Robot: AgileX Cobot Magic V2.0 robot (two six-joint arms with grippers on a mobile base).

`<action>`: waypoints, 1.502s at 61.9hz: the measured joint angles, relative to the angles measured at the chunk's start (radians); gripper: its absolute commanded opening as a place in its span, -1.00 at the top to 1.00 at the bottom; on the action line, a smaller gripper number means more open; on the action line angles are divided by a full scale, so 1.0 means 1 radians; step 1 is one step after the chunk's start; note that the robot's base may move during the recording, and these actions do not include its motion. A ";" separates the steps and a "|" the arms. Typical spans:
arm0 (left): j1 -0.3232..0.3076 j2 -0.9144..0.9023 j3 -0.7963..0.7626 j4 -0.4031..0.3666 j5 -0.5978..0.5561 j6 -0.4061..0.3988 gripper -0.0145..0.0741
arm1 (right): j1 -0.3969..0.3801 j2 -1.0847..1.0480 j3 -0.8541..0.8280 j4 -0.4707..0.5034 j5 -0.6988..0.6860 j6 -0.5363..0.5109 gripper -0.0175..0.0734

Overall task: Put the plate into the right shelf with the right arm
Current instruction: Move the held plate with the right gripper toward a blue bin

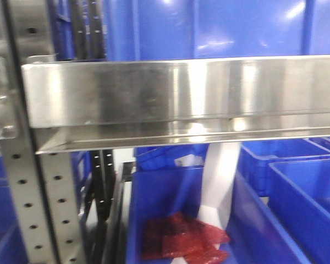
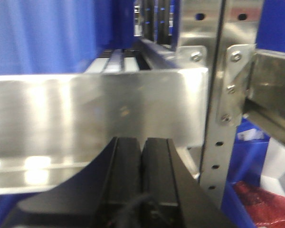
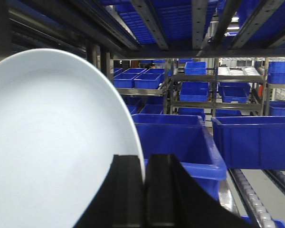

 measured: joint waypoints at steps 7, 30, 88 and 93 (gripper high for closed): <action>0.000 0.000 0.000 0.000 0.000 0.000 0.78 | 0.000 0.000 0.000 0.000 0.000 0.000 0.47; 0.000 0.000 0.000 0.000 0.000 0.000 0.78 | 0.000 0.000 0.000 0.000 0.000 0.000 0.47; 0.000 0.000 0.000 0.000 0.000 0.000 0.78 | 0.000 0.670 -0.666 0.022 0.156 -0.015 0.47; 0.000 0.000 0.000 0.000 0.000 0.000 0.78 | 0.000 0.788 -0.751 0.020 0.164 -0.015 0.47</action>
